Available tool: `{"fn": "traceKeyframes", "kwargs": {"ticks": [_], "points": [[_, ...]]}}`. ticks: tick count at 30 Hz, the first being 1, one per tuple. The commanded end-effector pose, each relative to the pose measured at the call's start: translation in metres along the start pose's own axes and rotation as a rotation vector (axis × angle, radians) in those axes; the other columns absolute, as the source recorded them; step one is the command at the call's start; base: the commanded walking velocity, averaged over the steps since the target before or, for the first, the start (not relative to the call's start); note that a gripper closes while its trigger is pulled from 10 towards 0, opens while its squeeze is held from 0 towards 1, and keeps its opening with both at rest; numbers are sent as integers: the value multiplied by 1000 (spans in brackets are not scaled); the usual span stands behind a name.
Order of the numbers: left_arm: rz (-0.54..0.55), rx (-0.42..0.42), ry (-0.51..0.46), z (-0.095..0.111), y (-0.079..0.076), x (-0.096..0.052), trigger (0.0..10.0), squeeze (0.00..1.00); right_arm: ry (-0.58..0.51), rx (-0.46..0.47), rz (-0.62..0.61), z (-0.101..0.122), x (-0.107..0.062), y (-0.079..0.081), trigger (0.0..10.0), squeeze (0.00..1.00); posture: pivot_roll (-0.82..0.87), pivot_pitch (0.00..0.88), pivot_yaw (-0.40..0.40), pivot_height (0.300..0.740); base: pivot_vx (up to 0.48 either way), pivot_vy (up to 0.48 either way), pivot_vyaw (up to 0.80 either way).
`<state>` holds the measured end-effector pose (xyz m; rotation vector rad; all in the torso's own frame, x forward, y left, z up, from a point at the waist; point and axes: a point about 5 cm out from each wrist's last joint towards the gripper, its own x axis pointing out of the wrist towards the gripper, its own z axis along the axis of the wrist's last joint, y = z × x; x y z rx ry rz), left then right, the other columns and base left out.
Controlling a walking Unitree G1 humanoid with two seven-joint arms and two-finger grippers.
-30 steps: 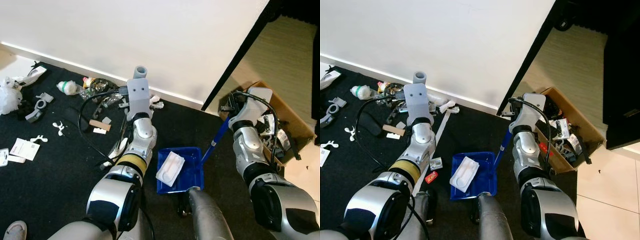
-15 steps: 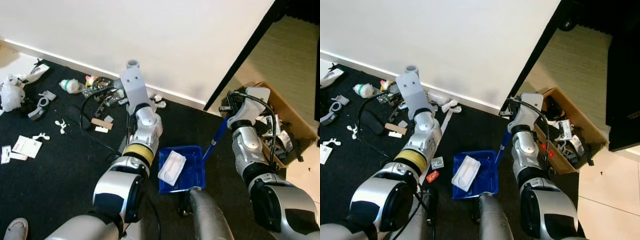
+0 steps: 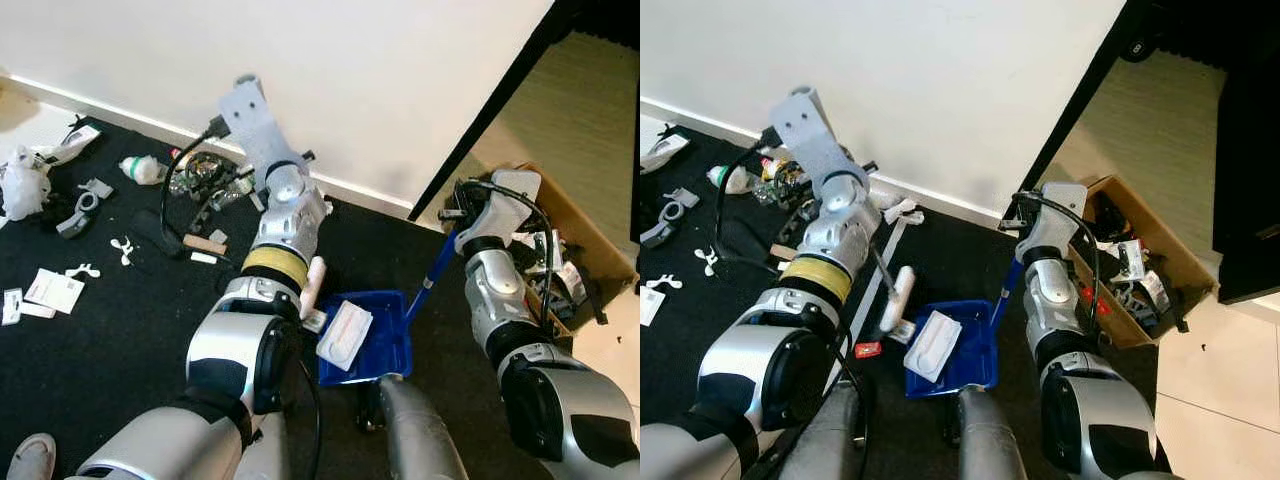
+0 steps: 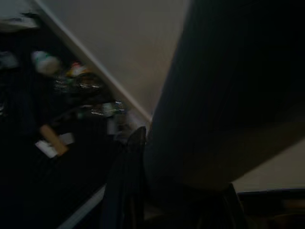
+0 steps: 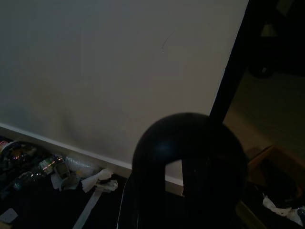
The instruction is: Sweep floor
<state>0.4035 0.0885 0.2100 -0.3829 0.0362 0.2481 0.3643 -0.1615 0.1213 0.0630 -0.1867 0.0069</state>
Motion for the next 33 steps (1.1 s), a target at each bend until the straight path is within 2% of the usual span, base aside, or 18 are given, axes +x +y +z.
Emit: {"fn": "traceKeyframes", "kwargs": {"ticks": [1,5,6,7,8,9,10,12,15,18,20,23,26,27,29,31,33], "points": [[-145,-19,-31,13,-19,-4,10000,0,72,35,3,-15,-8,4,10000,0,50,293,-82,740,0,0,0],[-282,120,-97,23,0,2,10000,0,71,36,5,-14,-7,3,10000,0,50,284,-84,740,0,0,0],[-292,177,-117,25,6,3,10000,0,71,36,5,-14,-7,3,10000,0,51,282,-85,740,0,0,0],[-292,177,-117,25,6,3,10000,0,71,36,5,-14,-7,3,10000,0,51,282,-85,740,0,0,0],[-289,300,-158,28,22,7,10000,0,70,36,6,-13,-7,3,10000,0,52,276,-88,740,0,0,0],[-289,300,-158,28,22,7,10000,0,70,36,6,-13,-7,3,10000,0,52,276,-88,740,0,0,0],[-276,400,-181,29,36,11,10000,0,69,35,7,-13,-6,2,10000,0,52,276,-88,740,0,0,0],[-268,468,-191,31,50,13,10000,0,66,35,7,-11,-5,1,10000,0,53,270,-90,740,0,0,0],[-262,492,-194,33,57,14,10000,0,64,35,6,-11,-4,1,10000,0,52,268,-90,740,0,0,0],[-240,528,-214,43,78,17,10000,0,51,34,5,-7,-2,0,10000,0,52,261,-92,740,0,0,0],[-243,531,-218,46,82,17,10000,0,47,33,4,-6,-1,0,10000,0,52,261,-92,740,0,0,0],[-199,550,-305,69,102,18,10000,0,22,9,-16,2,4,-5,10000,0,54,262,-92,740,0,0,0],[-181,572,-335,76,110,18,10000,0,10,-8,-31,6,6,-7,10000,0,55,264,-91,740,0,0,0],[-181,572,-335,76,110,18,10000,0,10,-8,-31,6,6,-7,10000,0,55,264,-91,740,0,0,0],[-166,625,-331,75,121,17,10000,0,-10,-3,-46,13,12,-7,10000,0,57,270,-90,740,0,0,0],[-166,625,-331,75,121,17,10000,0,-10,-3,-46,13,12,-7,10000,0,57,270,-90,740,0,0,0],[-134,656,-316,70,136,16,10000,0,-42,12,-59,25,20,-6,10000,0,59,272,-92,740,0,0,0]]}}
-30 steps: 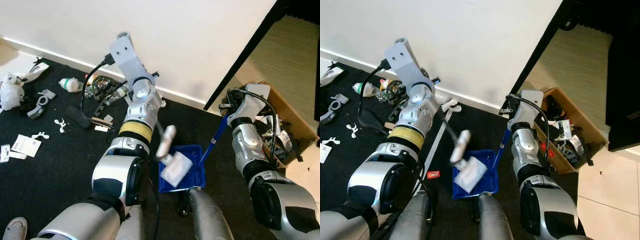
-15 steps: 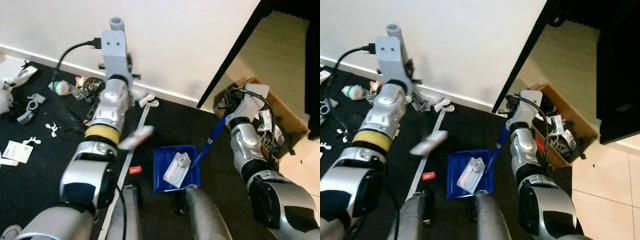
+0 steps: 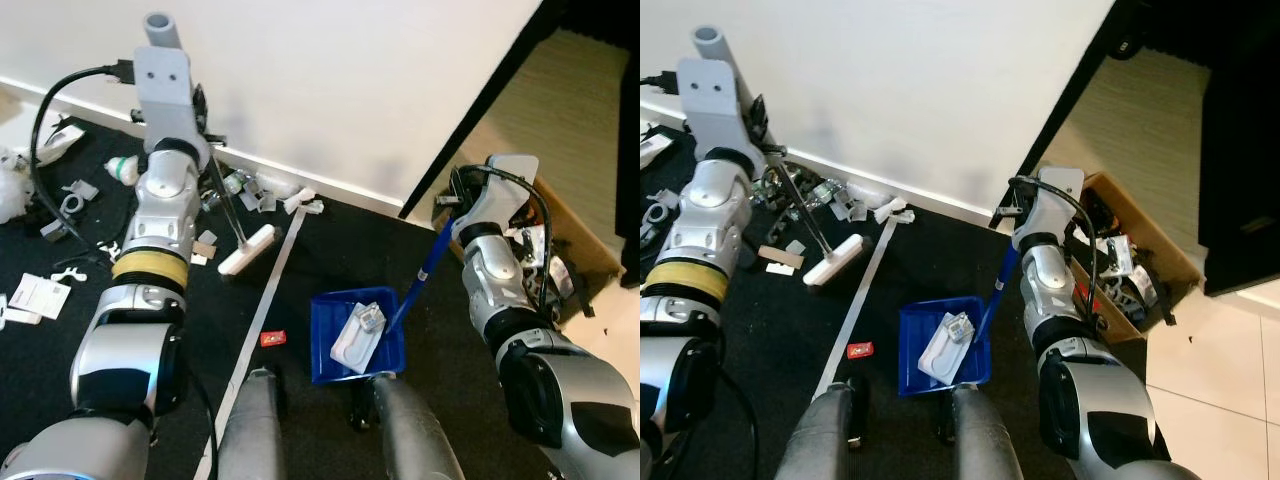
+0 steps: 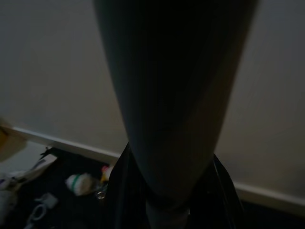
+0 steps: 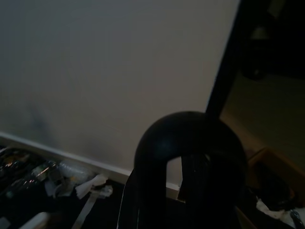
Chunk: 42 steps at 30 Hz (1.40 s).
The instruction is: Sweep floor
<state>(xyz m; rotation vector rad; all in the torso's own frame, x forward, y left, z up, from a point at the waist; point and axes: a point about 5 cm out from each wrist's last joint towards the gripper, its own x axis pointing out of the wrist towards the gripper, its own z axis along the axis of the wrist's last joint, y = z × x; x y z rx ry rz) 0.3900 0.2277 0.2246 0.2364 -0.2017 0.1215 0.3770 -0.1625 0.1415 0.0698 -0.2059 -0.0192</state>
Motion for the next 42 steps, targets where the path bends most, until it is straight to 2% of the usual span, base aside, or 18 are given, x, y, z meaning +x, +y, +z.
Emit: {"fn": "traceKeyframes", "kwargs": {"ticks": [1,4,13,16,17,18,19,20,21,25,33,34,35,42], "points": [[23,73,-14,-3,13,-4,10000,0,-21,8,-33,7,4,-6,10000,0,59,272,-92,740,0,0,0],[34,120,-12,-8,19,-9,10000,0,-48,27,-58,16,11,-6,10000,0,64,274,-93,740,0,0,0],[64,106,7,-18,29,-18,10000,0,-76,22,-67,23,14,-6,10000,0,74,274,-94,740,0,0,0],[70,81,28,-27,27,-23,10000,0,-46,33,-56,14,9,-5,10000,0,80,278,-95,740,0,0,0],[83,55,65,-43,21,-32,10000,0,-16,32,-36,-1,-2,-3,10000,0,85,283,-95,740,0,0,0],[83,55,65,-43,21,-32,10000,0,-16,32,-36,-1,-2,-3,10000,0,85,283,-95,740,0,0,0],[93,37,90,-55,17,-40,10000,0,2,54,-27,-11,-10,-2,10000,0,89,290,-95,740,0,0,0],[93,37,90,-55,17,-40,10000,0,2,54,-27,-11,-10,-2,10000,0,89,290,-95,740,0,0,0],[104,28,103,-62,14,-46,10000,0,7,74,-12,-17,-16,0,10000,0,93,294,-94,740,0,0,0],[98,20,105,-69,9,-54,10000,0,10,94,3,-25,-24,4,10000,0,100,302,-96,740,0,0,0],[94,12,99,-68,5,-57,10000,0,-8,90,-5,-26,-27,5,10000,0,99,298,-99,740,0,0,0],[95,11,98,-68,5,-57,10000,0,-4,76,-7,-26,-27,5,10000,0,97,297,-99,740,0,0,0],[96,10,97,-69,5,-58,10000,0,-11,20,-17,-24,-26,4,10000,0,96,297,-98,740,0,0,0],[95,12,98,-69,4,-60,10000,0,-20,-57,-73,-19,-22,1,10000,0,94,297,-97,740,0,0,0]]}}
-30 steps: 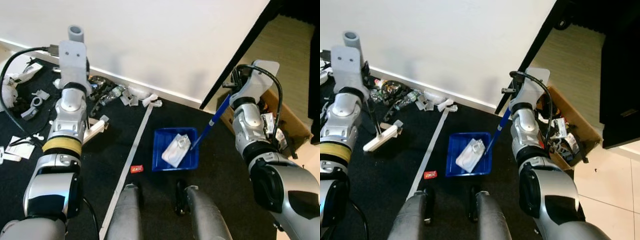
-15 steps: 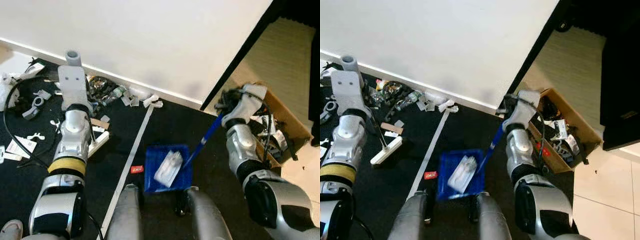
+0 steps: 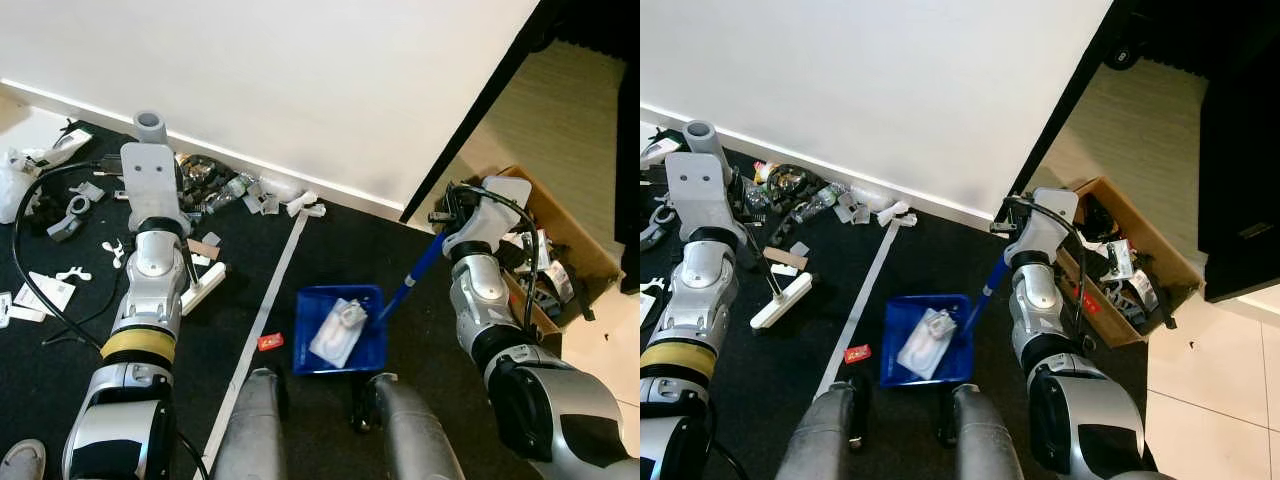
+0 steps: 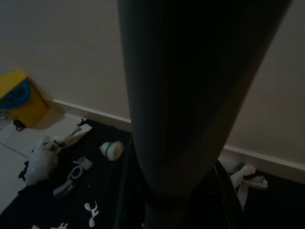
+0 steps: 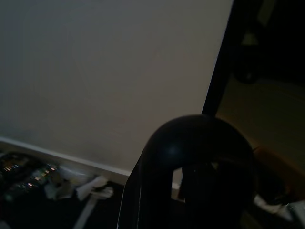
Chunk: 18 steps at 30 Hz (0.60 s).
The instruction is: Sweep floor
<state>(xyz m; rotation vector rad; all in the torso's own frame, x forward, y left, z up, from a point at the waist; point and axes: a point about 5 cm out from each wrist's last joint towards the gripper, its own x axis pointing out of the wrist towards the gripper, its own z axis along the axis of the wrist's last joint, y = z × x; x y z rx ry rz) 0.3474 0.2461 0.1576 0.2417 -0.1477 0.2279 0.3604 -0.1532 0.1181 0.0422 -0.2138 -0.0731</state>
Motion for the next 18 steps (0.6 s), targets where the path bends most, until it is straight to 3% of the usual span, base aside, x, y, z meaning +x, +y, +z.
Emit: {"fn": "traceKeyframes", "kwargs": {"ticks": [1,13,18], "points": [[-3,-6,33,-9,-4,-6,10000,0,-11,-28,-29,1,0,-6,10000,0,95,297,-97,740,0,0,0],[-21,1,64,-16,-11,-13,10000,0,-23,-17,-63,-4,-7,-2,10000,0,99,304,-99,740,0,0,0],[60,-41,137,-25,-20,-17,10000,0,-50,7,-55,-4,-10,-3,10000,0,102,306,-100,740,0,0,0]]}}
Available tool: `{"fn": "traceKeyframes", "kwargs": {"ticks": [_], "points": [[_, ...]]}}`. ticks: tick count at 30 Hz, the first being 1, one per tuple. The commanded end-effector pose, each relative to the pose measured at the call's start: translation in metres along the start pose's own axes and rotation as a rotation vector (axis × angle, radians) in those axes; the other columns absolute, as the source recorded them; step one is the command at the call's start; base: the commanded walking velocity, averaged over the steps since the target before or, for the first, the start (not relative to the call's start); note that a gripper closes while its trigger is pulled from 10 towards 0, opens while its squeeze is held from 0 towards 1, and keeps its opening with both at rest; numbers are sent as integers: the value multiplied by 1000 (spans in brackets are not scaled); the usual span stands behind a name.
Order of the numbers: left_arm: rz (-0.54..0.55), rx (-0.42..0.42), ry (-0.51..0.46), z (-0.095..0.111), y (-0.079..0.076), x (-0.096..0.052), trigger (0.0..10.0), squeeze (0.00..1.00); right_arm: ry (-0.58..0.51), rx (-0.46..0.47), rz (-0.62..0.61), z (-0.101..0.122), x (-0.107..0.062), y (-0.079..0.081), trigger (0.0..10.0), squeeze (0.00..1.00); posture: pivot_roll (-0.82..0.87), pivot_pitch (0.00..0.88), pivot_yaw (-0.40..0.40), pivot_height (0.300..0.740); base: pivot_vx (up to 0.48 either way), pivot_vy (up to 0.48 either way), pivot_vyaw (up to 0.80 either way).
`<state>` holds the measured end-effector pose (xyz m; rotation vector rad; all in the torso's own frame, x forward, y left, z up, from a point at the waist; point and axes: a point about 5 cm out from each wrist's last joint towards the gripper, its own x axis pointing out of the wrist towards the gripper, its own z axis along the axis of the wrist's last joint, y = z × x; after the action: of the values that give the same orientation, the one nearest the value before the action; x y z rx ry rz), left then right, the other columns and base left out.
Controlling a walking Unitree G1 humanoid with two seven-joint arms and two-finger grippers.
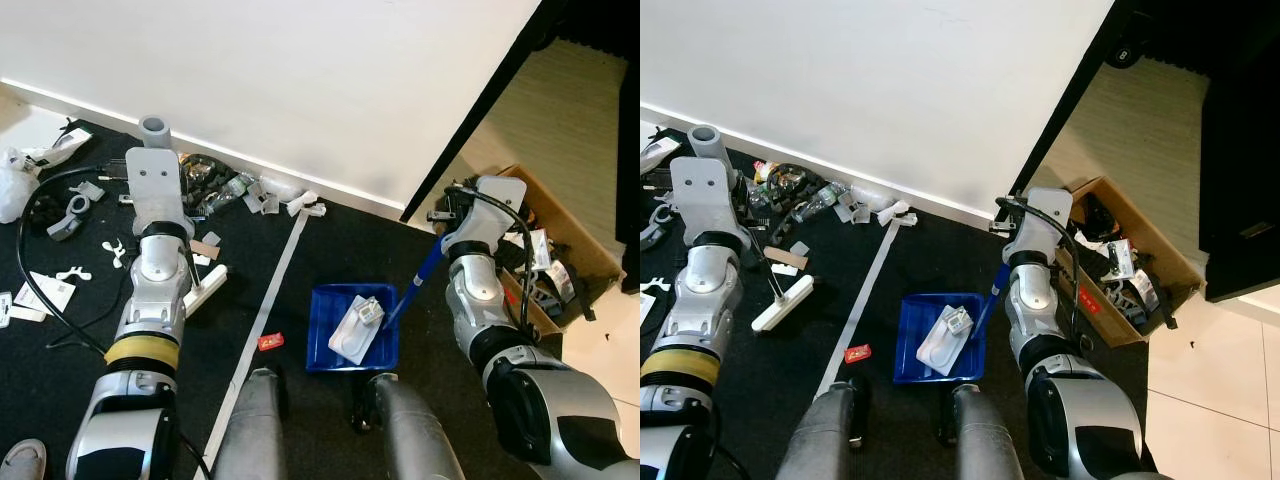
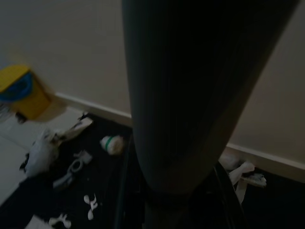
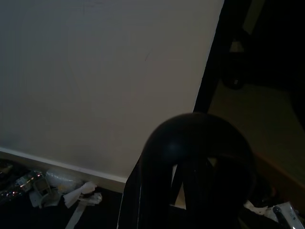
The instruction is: Sweep floor
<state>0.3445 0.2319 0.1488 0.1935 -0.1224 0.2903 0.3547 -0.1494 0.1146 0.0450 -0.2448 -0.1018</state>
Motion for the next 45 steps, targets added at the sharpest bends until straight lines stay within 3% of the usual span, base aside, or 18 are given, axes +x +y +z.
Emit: {"fn": "traceKeyframes", "kwargs": {"ticks": [1,4,6,7,11,15,22,28,31,34,35,38,39,41,42,43,45], "points": [[17,-1,106,-22,-5,-10,10000,0,-19,13,-26,-1,-4,-7,10000,0,102,306,-100,740,0,0,0],[139,-96,181,-27,-24,-13,10000,0,-22,12,-19,-1,-4,-6,10000,0,103,311,-104,740,0,0,0],[154,-162,228,-22,-50,-14,10000,0,-20,10,-17,-1,-4,-6,10000,0,102,313,-106,740,0,0,0],[154,-162,228,-22,-50,-14,10000,0,-20,10,-17,-1,-4,-6,10000,0,102,313,-106,740,0,0,0],[164,-285,262,-2,-86,-9,10000,0,-13,14,-4,-3,-5,-4,10000,0,100,310,-102,740,0,0,0],[170,-349,271,10,-99,-5,10000,0,-12,13,2,-3,-6,-3,10000,0,99,309,-99,740,0,0,0],[184,-612,342,59,-134,11,10000,0,-4,20,12,-7,-10,-1,10000,0,93,299,-89,740,0,0,0],[166,-714,397,79,-147,15,10000,0,2,20,14,-8,-11,-1,10000,0,95,294,-90,740,0,0,0],[157,-712,392,82,-148,15,10000,0,4,20,14,-8,-10,-1,10000,0,96,293,-91,740,0,0,0],[53,-578,244,95,-145,21,10000,0,7,20,16,-7,-9,0,10000,0,95,290,-91,740,0,0,0],[-18,-439,137,100,-142,24,10000,0,7,21,17,-7,-9,0,10000,0,95,289,-90,740,0,0,0],[-184,-140,-73,105,-138,26,10000,0,5,23,19,-6,-8,0,10000,0,94,287,-90,740,0,0,0],[-184,-140,-73,105,-138,26,10000,0,5,23,19,-6,-8,0,10000,0,94,287,-90,740,0,0,0],[-244,20,-146,101,-126,29,10000,0,1,27,21,-5,-7,0,10000,0,94,285,-90,740,0,0,0],[-244,20,-146,101,-126,29,10000,0,1,27,21,-5,-7,0,10000,0,94,285,-90,740,0,0,0],[-218,131,-179,95,-101,36,10000,0,-9,34,23,-3,-5,-1,10000,0,93,284,-90,740,0,0,0],[-205,149,-179,93,-92,38,10000,0,-12,37,23,-3,-5,-1,10000,0,93,284,-90,740,0,0,0]]}}
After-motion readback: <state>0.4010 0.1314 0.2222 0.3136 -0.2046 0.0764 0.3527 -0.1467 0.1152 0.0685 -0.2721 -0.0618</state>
